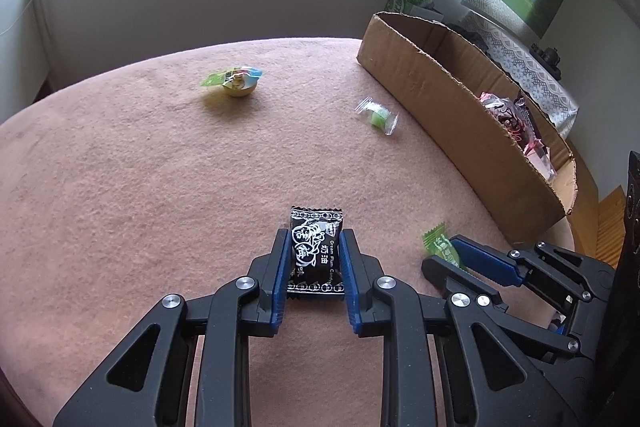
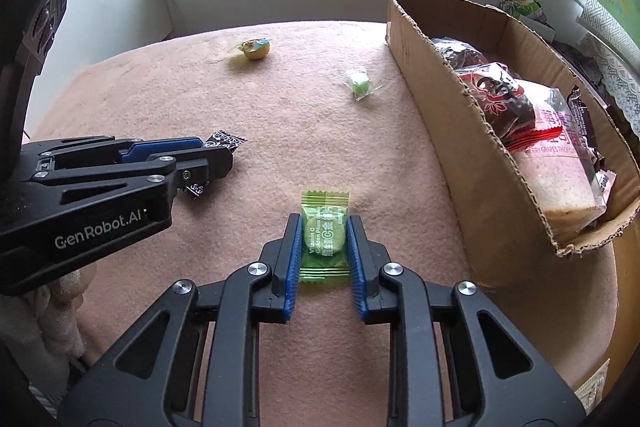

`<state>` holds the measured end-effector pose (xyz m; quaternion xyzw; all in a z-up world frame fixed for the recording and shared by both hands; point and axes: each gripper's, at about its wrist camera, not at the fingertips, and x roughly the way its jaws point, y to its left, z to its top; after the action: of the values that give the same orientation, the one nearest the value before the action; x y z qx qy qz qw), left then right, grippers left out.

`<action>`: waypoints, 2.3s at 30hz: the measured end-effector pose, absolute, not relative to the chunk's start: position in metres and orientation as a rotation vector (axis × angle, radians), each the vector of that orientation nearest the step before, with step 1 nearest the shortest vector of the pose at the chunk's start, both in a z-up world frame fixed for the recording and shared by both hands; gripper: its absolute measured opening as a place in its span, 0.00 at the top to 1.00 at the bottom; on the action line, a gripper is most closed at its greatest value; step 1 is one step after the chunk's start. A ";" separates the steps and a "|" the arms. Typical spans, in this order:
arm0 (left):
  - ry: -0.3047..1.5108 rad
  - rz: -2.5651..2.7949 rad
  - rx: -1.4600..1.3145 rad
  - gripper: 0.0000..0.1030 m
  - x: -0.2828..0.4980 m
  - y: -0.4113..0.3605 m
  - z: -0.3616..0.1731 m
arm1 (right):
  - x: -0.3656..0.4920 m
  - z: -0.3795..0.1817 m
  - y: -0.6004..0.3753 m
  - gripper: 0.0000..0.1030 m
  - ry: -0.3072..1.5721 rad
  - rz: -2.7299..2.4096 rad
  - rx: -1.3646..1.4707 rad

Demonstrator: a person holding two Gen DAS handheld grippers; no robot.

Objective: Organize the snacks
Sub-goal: 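Carry the black candy and green mint packet into the box and release them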

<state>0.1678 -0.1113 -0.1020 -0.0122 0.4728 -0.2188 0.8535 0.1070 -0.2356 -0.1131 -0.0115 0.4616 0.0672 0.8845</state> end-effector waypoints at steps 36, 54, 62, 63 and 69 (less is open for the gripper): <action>0.841 -0.537 -0.088 0.78 0.207 -0.193 -0.033 | 0.141 -0.005 -0.348 0.78 0.734 0.124 0.090; 0.873 -0.567 -0.014 0.78 0.258 -0.260 -0.043 | 0.222 -0.032 -0.417 0.78 0.807 0.099 0.150; 0.897 -0.566 0.002 0.78 0.267 -0.268 -0.050 | 0.240 -0.040 -0.427 0.78 0.836 0.103 0.180; 0.901 -0.567 0.005 0.78 0.267 -0.269 -0.051 | 0.239 -0.040 -0.426 0.78 0.837 0.102 0.176; 0.906 -0.570 0.020 0.78 0.264 -0.272 -0.052 | 0.239 -0.040 -0.426 0.77 0.840 0.085 0.171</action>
<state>0.2642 -0.2722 -0.0518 0.0096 0.4318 -0.2717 0.8600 0.2392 -0.4260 -0.0405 0.0827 0.4071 0.0411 0.9087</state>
